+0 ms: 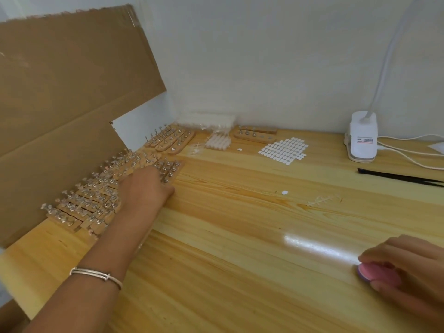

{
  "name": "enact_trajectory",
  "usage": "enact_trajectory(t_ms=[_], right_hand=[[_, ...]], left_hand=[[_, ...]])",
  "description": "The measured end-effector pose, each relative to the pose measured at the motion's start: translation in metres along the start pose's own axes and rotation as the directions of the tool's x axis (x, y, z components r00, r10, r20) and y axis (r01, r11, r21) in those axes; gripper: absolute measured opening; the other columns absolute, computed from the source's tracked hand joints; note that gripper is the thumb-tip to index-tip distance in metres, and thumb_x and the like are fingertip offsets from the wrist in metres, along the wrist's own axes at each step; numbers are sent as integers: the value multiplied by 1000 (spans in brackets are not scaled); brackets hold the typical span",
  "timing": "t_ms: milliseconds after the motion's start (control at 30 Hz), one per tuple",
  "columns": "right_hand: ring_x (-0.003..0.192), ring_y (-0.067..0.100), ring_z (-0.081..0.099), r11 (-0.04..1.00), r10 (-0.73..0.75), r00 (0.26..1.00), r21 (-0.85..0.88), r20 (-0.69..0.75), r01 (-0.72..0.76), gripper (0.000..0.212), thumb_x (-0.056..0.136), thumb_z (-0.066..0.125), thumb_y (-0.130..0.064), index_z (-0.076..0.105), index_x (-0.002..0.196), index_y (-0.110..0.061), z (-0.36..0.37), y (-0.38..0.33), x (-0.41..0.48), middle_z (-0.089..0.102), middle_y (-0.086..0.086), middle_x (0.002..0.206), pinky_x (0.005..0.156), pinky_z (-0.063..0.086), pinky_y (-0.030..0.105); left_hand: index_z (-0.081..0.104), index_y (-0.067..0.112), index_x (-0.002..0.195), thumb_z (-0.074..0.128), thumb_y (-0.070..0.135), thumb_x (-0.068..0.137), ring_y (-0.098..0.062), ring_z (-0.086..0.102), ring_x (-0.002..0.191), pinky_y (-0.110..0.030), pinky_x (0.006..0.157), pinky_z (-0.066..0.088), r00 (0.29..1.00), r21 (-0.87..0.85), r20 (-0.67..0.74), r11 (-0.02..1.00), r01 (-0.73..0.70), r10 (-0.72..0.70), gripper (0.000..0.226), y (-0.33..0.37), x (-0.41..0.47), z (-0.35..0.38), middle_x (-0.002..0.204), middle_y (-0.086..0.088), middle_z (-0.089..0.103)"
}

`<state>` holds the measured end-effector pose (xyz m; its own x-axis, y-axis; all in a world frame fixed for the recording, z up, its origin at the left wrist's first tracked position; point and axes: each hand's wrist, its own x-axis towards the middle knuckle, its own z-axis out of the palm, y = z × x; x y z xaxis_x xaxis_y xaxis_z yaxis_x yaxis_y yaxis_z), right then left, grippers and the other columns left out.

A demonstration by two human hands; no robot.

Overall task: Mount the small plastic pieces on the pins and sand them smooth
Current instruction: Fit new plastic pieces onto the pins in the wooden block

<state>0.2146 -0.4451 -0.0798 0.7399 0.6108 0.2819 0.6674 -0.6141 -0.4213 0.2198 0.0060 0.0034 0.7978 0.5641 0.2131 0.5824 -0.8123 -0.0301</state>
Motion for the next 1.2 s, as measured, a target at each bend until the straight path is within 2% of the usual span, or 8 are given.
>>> enact_trajectory(t_ms=[333,433,567,633,733,867,1033,1200], right_hand=[[88,-7,54,993,-79,997,-84,7,79,24,98,41,-62,50,116,-49,-31,-23,-2,54,-32,101,63,46,13],[86,-5,55,988,-57,998,-145,-5,56,25,99,36,-62,51,112,-47,-42,-24,-6,54,-31,98,65,46,16],[77,2,59,975,24,992,-218,-122,-50,17,95,46,-55,55,103,-43,-60,-19,-13,58,-25,89,59,53,27],[71,9,59,956,95,981,-261,-168,-137,13,94,48,-49,56,98,-40,-69,-12,-17,58,-19,82,53,54,35],[70,9,57,906,242,956,-315,-164,-284,1,89,56,-43,57,89,-42,-80,-2,-26,55,-22,77,50,51,37],[74,7,54,846,394,917,-363,-67,-390,9,82,66,-50,60,77,-46,-96,-1,-26,57,-24,77,55,50,37],[78,8,57,855,387,917,-335,-99,-397,48,80,44,-70,75,91,-35,-118,-17,17,64,-19,89,60,50,36],[88,-5,51,941,198,980,-287,31,-181,46,86,42,-65,72,104,-35,-102,-36,101,61,-23,96,68,37,19]], left_hand=[[56,10,83,81,38,75,-31,61,81,-42,75,52,999,-214,-1,975,52,-54,39,8,6,8,81,-10,63],[53,12,77,81,25,75,-30,58,78,-36,65,44,998,-328,-60,945,-15,-4,31,14,1,4,79,-8,62],[48,14,68,83,16,68,-12,60,65,-26,56,41,975,-643,-135,733,-221,175,35,41,-38,-22,69,4,65],[46,16,69,80,18,64,-4,62,63,-21,56,46,912,-754,-107,565,-334,396,34,64,-75,-34,72,5,69],[41,30,71,75,30,63,-10,63,75,-22,66,46,690,-778,-102,376,-504,716,35,95,-126,-41,81,14,69],[37,40,74,64,40,69,-9,52,82,-20,72,41,482,-728,-84,277,-628,872,27,127,-158,-23,84,16,64],[37,37,78,61,39,77,-6,46,87,-16,76,38,448,-708,-112,245,-662,887,24,146,-163,-9,86,12,58],[39,36,83,62,35,76,-5,44,83,-11,79,34,416,-671,-140,223,-707,899,23,143,-149,-9,85,12,58]])
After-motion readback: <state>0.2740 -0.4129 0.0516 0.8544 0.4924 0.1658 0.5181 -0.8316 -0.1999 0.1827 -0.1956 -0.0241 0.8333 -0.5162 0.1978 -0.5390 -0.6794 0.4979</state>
